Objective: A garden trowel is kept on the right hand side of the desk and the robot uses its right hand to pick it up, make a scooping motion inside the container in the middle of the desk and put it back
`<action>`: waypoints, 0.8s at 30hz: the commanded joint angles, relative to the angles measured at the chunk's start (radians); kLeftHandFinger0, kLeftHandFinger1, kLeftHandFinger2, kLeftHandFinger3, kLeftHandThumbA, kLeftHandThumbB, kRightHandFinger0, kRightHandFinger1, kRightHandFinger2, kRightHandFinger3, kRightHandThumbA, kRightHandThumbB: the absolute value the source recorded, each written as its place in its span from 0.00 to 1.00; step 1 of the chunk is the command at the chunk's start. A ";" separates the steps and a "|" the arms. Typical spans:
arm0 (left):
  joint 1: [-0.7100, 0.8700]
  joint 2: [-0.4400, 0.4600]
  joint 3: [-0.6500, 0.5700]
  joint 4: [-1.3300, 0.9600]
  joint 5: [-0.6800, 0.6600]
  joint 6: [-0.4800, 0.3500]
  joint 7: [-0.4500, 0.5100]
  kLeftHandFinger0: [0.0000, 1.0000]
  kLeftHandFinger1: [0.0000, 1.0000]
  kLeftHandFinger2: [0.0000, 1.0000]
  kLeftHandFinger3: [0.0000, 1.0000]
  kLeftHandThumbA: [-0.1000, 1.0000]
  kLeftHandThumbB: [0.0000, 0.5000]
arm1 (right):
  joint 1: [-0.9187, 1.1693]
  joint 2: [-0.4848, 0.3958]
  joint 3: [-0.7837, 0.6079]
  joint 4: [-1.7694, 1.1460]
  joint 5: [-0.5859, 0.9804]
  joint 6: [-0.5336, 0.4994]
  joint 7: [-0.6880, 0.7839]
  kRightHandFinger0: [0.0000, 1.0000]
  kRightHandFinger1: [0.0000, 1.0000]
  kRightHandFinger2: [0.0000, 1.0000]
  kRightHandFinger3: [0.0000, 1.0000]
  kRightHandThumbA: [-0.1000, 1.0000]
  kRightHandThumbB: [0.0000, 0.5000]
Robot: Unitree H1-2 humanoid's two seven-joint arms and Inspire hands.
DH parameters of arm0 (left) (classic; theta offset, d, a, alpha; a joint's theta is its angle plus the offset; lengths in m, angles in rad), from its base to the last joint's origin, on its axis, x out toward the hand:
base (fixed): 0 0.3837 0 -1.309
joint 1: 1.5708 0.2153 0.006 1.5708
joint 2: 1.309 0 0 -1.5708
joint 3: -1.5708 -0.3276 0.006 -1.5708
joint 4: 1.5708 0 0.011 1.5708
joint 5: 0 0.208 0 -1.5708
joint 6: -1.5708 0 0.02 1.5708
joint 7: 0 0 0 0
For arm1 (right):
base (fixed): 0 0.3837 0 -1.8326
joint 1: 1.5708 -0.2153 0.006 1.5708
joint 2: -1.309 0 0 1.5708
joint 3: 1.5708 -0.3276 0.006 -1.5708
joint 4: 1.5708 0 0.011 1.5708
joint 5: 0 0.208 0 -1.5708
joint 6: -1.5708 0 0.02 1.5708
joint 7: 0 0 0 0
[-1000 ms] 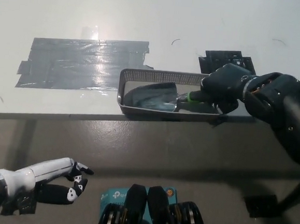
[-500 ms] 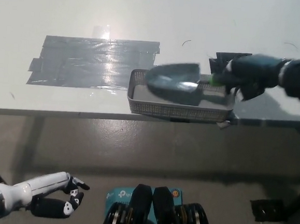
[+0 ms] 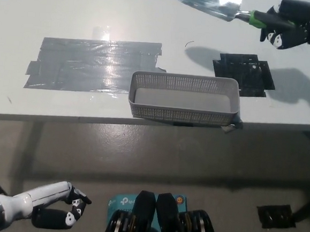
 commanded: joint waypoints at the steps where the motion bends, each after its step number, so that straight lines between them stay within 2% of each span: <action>1: 0.002 0.005 0.010 -0.004 -0.001 0.013 0.036 0.96 0.82 0.84 1.00 1.00 0.97 | -0.026 -0.048 -0.037 0.025 0.052 0.002 -0.097 0.00 0.13 0.32 0.11 0.00 0.33; 2: 0.003 0.005 0.010 -0.004 -0.003 0.013 0.039 0.95 0.81 0.83 1.00 1.00 0.97 | -0.019 -0.053 -0.041 0.055 0.057 -0.019 -0.118 0.00 0.12 0.30 0.09 0.00 0.35; 5: 0.005 0.010 0.004 -0.005 -0.003 0.013 0.043 0.97 0.83 0.86 1.00 1.00 0.92 | 0.021 -0.080 -0.019 0.102 0.028 -0.071 -0.172 0.00 0.19 0.35 0.10 0.00 0.35; 6: 0.007 0.011 0.004 -0.005 -0.006 0.013 0.047 0.97 0.83 0.86 1.00 1.00 0.92 | 0.039 -0.092 0.001 0.098 0.000 -0.092 -0.200 0.00 0.20 0.35 0.11 0.00 0.29; 7: 0.008 0.011 0.004 -0.005 -0.007 0.013 0.049 0.97 0.83 0.86 1.00 1.00 0.92 | 0.035 -0.092 0.004 0.101 0.001 -0.094 -0.202 0.00 0.20 0.35 0.11 0.00 0.28; 8: 0.009 0.014 0.002 -0.006 -0.015 0.013 0.052 0.98 0.83 0.86 1.00 1.00 0.90 | 0.055 -0.088 -0.004 0.136 0.009 -0.068 -0.215 0.00 0.19 0.41 0.23 0.00 0.24; 9: 0.013 0.017 0.002 -0.007 -0.020 0.013 0.058 0.98 0.83 0.86 1.00 1.00 0.87 | 0.069 -0.086 -0.002 0.157 0.007 -0.051 -0.228 0.00 0.23 0.46 0.26 0.00 0.08; 11: 0.022 0.018 0.003 -0.011 -0.024 0.013 0.065 0.99 0.82 0.85 1.00 1.00 0.87 | 0.082 -0.077 0.008 0.193 -0.010 -0.027 -0.263 0.00 0.28 0.52 0.33 0.00 0.01; 13: 0.025 0.020 0.002 -0.015 -0.029 0.013 0.072 0.99 0.82 0.85 1.00 1.00 0.87 | 0.090 -0.073 0.010 0.228 -0.003 -0.042 -0.287 0.00 0.28 0.51 0.32 0.00 0.00; 15: 0.028 0.018 0.006 -0.016 -0.025 0.013 0.071 0.99 0.82 0.85 1.00 1.00 0.87 | 0.105 -0.070 0.016 0.238 -0.003 -0.044 -0.309 0.00 0.24 0.48 0.34 0.00 0.00; 16: 0.026 0.014 0.010 -0.015 -0.021 0.013 0.067 1.00 0.83 0.86 1.00 1.00 0.89 | 0.114 -0.069 0.029 0.210 -0.025 0.002 -0.308 0.00 0.25 0.51 0.42 0.00 0.00; 17: 0.025 0.016 0.008 -0.016 -0.017 0.013 0.067 1.00 0.83 0.86 1.00 1.00 0.90 | 0.119 -0.066 0.031 0.218 -0.021 0.000 -0.317 0.00 0.29 0.55 0.45 0.00 0.00; 19: 0.025 0.017 0.009 -0.018 -0.010 0.013 0.061 1.00 0.85 0.87 1.00 1.00 0.90 | 0.126 -0.062 0.058 0.244 -0.043 -0.004 -0.342 0.00 0.33 0.62 0.57 0.00 0.00; 21: 0.027 0.013 0.013 -0.022 -0.001 0.013 0.058 1.00 0.83 0.87 1.00 1.00 0.89 | 0.135 -0.052 0.062 0.279 -0.035 -0.008 -0.371 0.00 0.32 0.63 0.60 0.00 0.00; 22: 0.029 0.014 0.012 -0.023 -0.002 0.013 0.060 1.00 0.83 0.87 1.00 1.00 0.89 | 0.146 -0.049 0.070 0.271 -0.043 0.000 -0.383 0.00 0.34 0.66 0.64 0.00 0.00; 23: 0.030 0.010 0.015 -0.022 0.000 0.013 0.057 1.00 0.84 0.87 1.00 1.00 0.90 | 0.154 -0.045 0.074 0.270 -0.046 0.002 -0.397 0.00 0.35 0.66 0.63 0.00 0.02; 24: 0.032 0.005 0.019 -0.022 0.003 0.013 0.053 1.00 0.84 0.87 1.00 1.00 0.91 | 0.170 -0.035 0.081 0.268 -0.056 0.007 -0.429 0.02 0.43 0.72 0.65 0.00 0.01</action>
